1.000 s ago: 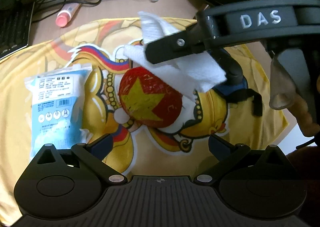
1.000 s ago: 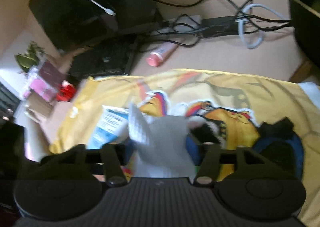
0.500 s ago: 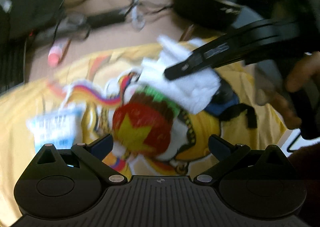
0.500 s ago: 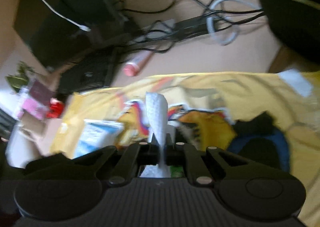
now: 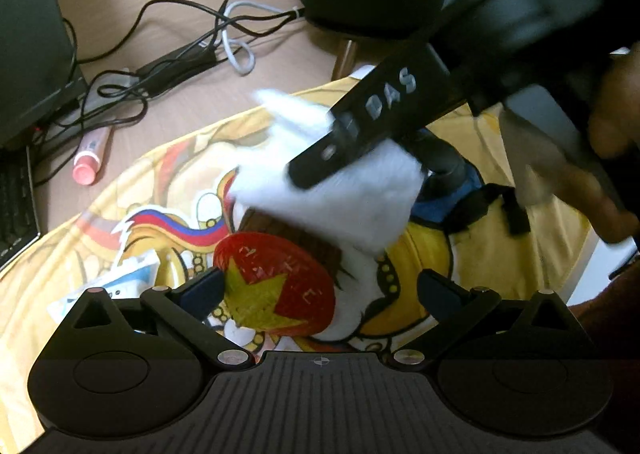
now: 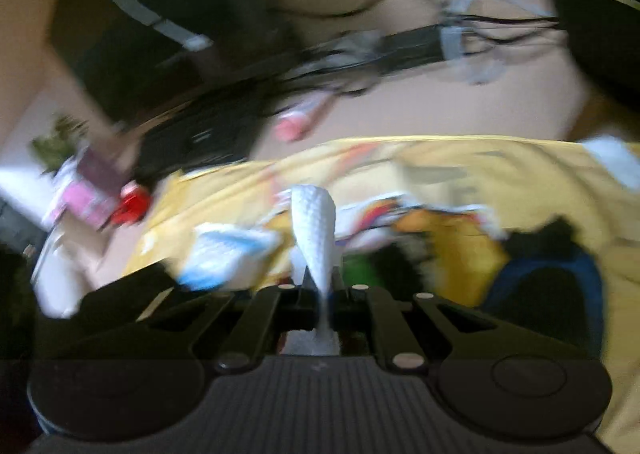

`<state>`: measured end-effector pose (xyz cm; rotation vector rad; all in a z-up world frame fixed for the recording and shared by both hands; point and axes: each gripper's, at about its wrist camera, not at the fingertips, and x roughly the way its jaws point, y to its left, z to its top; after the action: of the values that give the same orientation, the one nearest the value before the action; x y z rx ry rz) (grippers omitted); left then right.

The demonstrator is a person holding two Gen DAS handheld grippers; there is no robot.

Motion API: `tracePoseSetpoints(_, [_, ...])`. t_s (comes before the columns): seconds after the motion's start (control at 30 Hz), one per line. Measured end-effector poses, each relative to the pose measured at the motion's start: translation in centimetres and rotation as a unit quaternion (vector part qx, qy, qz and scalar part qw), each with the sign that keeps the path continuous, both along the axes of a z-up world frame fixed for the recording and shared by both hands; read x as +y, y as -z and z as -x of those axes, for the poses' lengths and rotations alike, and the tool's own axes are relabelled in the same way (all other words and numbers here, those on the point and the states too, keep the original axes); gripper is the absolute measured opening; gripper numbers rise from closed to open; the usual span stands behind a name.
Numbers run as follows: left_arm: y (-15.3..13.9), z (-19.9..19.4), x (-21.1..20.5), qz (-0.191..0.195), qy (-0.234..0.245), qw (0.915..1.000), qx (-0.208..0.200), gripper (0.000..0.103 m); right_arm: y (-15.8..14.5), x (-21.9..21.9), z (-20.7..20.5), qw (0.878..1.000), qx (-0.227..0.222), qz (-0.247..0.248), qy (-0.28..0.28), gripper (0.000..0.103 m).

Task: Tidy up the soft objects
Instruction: 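Wipe the knitted strawberry toy with the tissue in the right gripper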

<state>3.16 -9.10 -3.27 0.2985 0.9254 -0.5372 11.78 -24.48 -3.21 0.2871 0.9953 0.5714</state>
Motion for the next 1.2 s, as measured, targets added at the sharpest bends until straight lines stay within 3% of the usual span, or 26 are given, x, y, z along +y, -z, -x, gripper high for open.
tracePoseSetpoints(0.13, [-0.1, 0.0, 0.2, 0.002, 0.0, 1.0, 0.001, 0.103, 2.3, -1.7, -1.9, 0.998, 0.031, 0.011, 0.045, 0.006])
tracePoseSetpoints(0.3, [0.1, 0.3, 0.7, -0.006, 0.01, 0.9998, 0.015, 0.103, 2.5, -2.3, -1.6, 0.996, 0.008, 0.064, 0.06, 0.006])
tracePoseSetpoints(0.43, [0.5, 0.9, 1.0, -0.011, 0.019, 0.9994, 0.028, 0.103, 1.9, -2.5, -0.2, 0.998, 0.035, 0.026, 0.04, 0.006])
tracePoseSetpoints(0.57, [0.8, 1.0, 0.7, -0.016, 0.019, 0.9992, 0.032, 0.103, 0.6, -0.2, 1.7, 0.997, 0.058, -0.048, -0.017, 0.006])
tracePoseSetpoints(0.7, [0.9, 1.1, 0.3, -0.024, 0.016, 0.9991, 0.029, 0.103, 0.0, 2.3, 3.0, 0.995, 0.048, -0.047, -0.076, 0.006])
tracePoseSetpoints(0.93, [1.4, 1.3, 0.1, -0.031, 0.022, 0.9987, 0.035, 0.103, 0.8, -0.2, 2.7, 0.997, 0.063, -0.031, -0.037, 0.007])
tracePoseSetpoints(1.13, [1.5, 1.3, 0.2, -0.031, 0.02, 0.9987, 0.036, 0.103, 3.4, -1.9, 1.6, 0.996, 0.08, 0.033, 0.011, 0.007])
tracePoseSetpoints(1.2, [2.0, -0.2, -0.9, -0.03, -0.001, 0.9988, 0.039, 0.103, 3.5, -2.2, 1.2, 0.996, 0.077, 0.044, 0.024, 0.007])
